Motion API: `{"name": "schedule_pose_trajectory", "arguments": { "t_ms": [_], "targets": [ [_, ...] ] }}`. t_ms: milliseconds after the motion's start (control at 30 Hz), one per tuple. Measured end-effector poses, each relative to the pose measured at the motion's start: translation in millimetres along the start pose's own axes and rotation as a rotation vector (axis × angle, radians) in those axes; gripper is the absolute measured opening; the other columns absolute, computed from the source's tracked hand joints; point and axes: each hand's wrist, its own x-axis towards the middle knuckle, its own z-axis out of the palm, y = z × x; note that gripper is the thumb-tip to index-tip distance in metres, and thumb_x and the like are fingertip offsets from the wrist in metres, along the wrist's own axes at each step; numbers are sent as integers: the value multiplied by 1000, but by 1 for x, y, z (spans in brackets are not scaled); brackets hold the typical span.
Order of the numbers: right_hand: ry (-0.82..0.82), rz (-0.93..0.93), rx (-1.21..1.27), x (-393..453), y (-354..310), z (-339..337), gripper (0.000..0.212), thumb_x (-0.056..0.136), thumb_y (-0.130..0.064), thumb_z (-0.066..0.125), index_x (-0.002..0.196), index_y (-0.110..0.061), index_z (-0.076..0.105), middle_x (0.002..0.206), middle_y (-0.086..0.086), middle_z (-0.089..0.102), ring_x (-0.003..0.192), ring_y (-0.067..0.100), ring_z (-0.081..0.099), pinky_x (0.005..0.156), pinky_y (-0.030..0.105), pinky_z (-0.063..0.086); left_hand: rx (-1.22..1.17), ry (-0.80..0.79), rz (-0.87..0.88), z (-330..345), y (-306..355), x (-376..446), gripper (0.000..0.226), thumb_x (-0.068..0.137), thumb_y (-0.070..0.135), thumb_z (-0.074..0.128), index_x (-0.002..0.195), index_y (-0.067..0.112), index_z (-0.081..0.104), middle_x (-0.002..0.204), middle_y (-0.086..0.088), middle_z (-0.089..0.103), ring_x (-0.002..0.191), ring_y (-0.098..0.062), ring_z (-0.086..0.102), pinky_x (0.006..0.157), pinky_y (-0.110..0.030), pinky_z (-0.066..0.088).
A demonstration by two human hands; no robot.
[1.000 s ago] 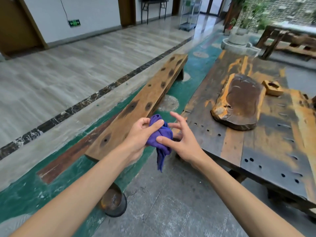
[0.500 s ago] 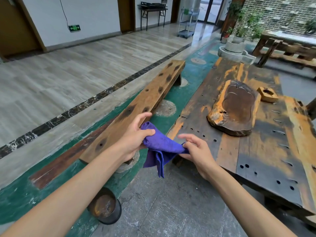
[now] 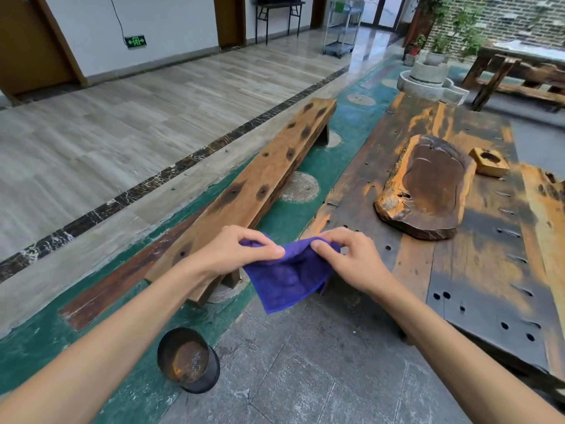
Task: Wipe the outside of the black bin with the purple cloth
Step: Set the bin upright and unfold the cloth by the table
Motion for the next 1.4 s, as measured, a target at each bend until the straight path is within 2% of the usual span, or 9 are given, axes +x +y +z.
{"name": "schedule_pose_trajectory", "arguments": {
  "t_ms": [100, 233, 400, 500, 567, 700, 767, 1000, 1400],
  "targets": [
    [-36, -23, -108, 6, -3, -5, 30, 98, -32, 61, 75, -14, 65, 69, 3, 63, 77, 19, 58, 71, 34, 41, 167, -14, 54, 6, -6, 4, 39, 57, 43, 95, 88, 23, 82, 82, -5, 66, 75, -11, 57, 70, -30, 40],
    [-138, -56, -166, 11, 4, -19, 32, 103, -35, 53, 79, -15, 59, 75, 5, 64, 80, 21, 58, 76, 40, 44, 325, 146, 204, 11, -7, 15, 20, 81, 33, 81, 69, 19, 76, 74, -1, 54, 71, -14, 49, 69, -32, 36],
    [-276, -93, -47, 18, 33, -37, 11, 103, -28, 58, 100, -23, 67, 84, -4, 70, 71, 1, 57, 72, 30, 46, 582, 129, 123, 2, 3, 26, 19, 88, 48, 68, 89, 35, 80, 126, 4, 57, 130, -11, 37, 106, -32, 22],
    [-283, -106, -9, 22, 46, -44, 14, 102, -29, 59, 105, -22, 71, 93, -7, 74, 82, 3, 64, 82, 34, 51, 474, 101, 162, 8, 14, 33, 28, 86, 47, 70, 85, 21, 80, 93, 5, 70, 89, -11, 57, 85, -32, 43],
    [-270, -81, 82, 24, 49, -50, 19, 97, -37, 66, 104, -22, 74, 91, -9, 76, 81, 3, 64, 81, 33, 52, 326, 95, 169, 15, 22, 36, 36, 81, 47, 67, 80, 13, 76, 68, 3, 61, 66, -11, 50, 69, -33, 39],
    [-332, -74, 204, 23, 59, -63, 29, 72, -45, 82, 95, -29, 74, 59, -11, 57, 58, 2, 43, 56, 20, 34, 254, 57, 199, 28, 27, 49, 34, 85, 46, 65, 86, 14, 77, 81, -17, 73, 72, -11, 54, 71, -39, 46],
    [-405, -73, 196, 20, 64, -69, 29, 70, -44, 84, 93, -30, 74, 55, -12, 54, 55, 0, 39, 53, 16, 32, 305, 32, 196, 33, 28, 56, 38, 85, 48, 65, 85, 12, 76, 74, -10, 69, 70, -11, 53, 70, -35, 42],
    [-531, -28, -157, 25, 90, -79, 5, 87, -19, 77, 89, -24, 75, 83, -2, 77, 75, 6, 71, 74, 22, 55, 441, -81, 191, 50, 9, 86, 21, 90, 34, 69, 80, 15, 74, 63, 1, 59, 62, -9, 48, 62, -35, 41],
    [-530, 167, -445, 100, 177, -51, 6, 93, -12, 64, 94, -11, 69, 83, 5, 72, 82, 27, 64, 82, 37, 51, 773, -229, 169, 64, -32, 231, 16, 82, 32, 68, 92, 29, 80, 72, -3, 73, 73, -22, 65, 72, -41, 55]
  ]
}}
